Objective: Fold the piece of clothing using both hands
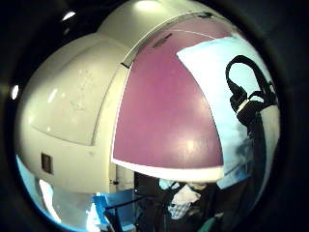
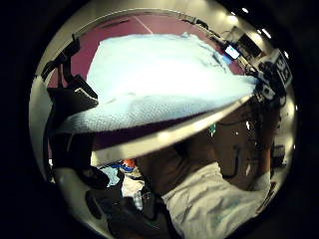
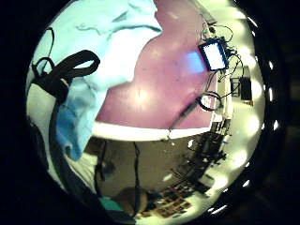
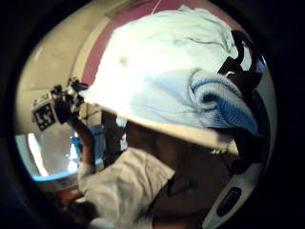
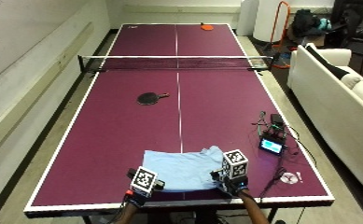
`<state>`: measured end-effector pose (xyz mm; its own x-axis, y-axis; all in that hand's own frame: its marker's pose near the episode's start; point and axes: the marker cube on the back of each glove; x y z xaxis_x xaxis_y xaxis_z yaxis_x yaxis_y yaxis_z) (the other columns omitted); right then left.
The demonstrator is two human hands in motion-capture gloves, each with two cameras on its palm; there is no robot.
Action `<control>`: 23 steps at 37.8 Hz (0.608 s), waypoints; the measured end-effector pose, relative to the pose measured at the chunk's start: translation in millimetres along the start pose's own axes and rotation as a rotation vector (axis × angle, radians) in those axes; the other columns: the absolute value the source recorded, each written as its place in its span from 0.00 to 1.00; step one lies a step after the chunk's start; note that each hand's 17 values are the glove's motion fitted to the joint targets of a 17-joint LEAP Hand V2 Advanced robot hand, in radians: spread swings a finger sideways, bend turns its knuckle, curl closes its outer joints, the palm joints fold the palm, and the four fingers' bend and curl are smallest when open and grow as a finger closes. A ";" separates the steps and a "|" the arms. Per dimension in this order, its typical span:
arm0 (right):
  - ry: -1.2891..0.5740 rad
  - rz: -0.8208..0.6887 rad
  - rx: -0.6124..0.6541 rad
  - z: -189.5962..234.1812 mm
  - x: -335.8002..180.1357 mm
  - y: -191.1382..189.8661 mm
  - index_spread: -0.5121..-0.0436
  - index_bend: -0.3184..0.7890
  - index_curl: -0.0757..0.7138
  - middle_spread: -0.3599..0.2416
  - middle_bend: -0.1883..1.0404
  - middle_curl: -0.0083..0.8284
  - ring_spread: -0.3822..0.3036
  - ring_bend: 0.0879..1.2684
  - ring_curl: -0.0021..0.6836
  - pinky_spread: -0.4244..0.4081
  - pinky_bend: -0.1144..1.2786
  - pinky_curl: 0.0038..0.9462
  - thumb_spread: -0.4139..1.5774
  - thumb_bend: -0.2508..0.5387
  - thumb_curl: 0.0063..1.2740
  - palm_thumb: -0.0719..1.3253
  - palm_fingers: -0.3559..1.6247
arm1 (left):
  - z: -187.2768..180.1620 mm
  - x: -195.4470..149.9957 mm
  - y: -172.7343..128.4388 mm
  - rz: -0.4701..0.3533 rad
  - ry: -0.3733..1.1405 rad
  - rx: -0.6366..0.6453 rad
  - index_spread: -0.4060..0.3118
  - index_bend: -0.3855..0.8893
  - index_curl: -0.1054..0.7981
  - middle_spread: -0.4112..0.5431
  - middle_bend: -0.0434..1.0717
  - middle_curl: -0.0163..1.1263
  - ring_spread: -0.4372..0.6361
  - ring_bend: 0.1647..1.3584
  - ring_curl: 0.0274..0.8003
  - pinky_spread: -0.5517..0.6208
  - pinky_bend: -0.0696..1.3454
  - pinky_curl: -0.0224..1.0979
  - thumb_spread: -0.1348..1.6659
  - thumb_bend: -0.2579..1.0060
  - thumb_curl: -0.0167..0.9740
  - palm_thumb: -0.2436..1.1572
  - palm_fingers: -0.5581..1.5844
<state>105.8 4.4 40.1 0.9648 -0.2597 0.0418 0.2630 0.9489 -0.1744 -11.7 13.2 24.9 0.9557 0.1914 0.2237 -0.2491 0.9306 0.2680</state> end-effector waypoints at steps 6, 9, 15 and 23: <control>-0.060 -0.006 -0.017 -71.1 0.9 -15.0 0.40 0.37 0.50 0.18 0.47 0.51 0.18 0.57 0.64 0.20 0.39 0.39 0.84 0.60 0.23 0.72 0.84 | -43.6 -18.5 -28.7 0.048 -0.023 -0.102 0.10 0.49 0.53 0.06 0.35 0.42 0.05 0.47 0.45 0.20 0.29 0.34 0.74 0.30 0.32 0.64 0.87; -0.100 0.038 -0.013 -93.0 3.7 -52.6 0.40 0.37 0.49 0.17 0.48 0.53 0.19 0.58 0.65 0.16 0.41 0.41 0.84 0.60 0.23 0.73 0.84 | -38.2 -27.7 -72.8 0.034 -0.027 -0.163 0.09 0.48 0.54 0.05 0.36 0.42 0.04 0.47 0.46 0.19 0.28 0.34 0.74 0.29 0.32 0.65 0.87; -0.036 0.144 -0.104 -105.3 1.1 -121.9 0.41 0.36 0.46 0.17 0.52 0.56 0.19 0.61 0.68 0.12 0.45 0.43 0.84 0.59 0.22 0.75 0.83 | -34.8 -33.9 -127.3 -0.014 -0.019 -0.382 0.07 0.48 0.57 0.03 0.39 0.43 0.02 0.47 0.48 0.18 0.25 0.34 0.73 0.27 0.32 0.66 0.88; -0.001 0.180 -0.186 -57.3 7.6 -170.2 0.42 0.38 0.45 0.17 0.56 0.59 0.20 0.63 0.70 0.11 0.46 0.44 0.85 0.57 0.22 0.76 0.82 | 5.2 -29.1 -141.9 -0.083 0.026 -0.473 0.06 0.49 0.61 0.02 0.41 0.44 0.02 0.47 0.49 0.18 0.22 0.35 0.73 0.25 0.32 0.68 0.88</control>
<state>68.0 -169.4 13.7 0.9960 -0.0894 -0.0055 0.0816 0.9307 -0.3566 -4.9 -126.1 -14.8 0.9745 0.1124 0.1940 -0.0788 0.9817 -0.1732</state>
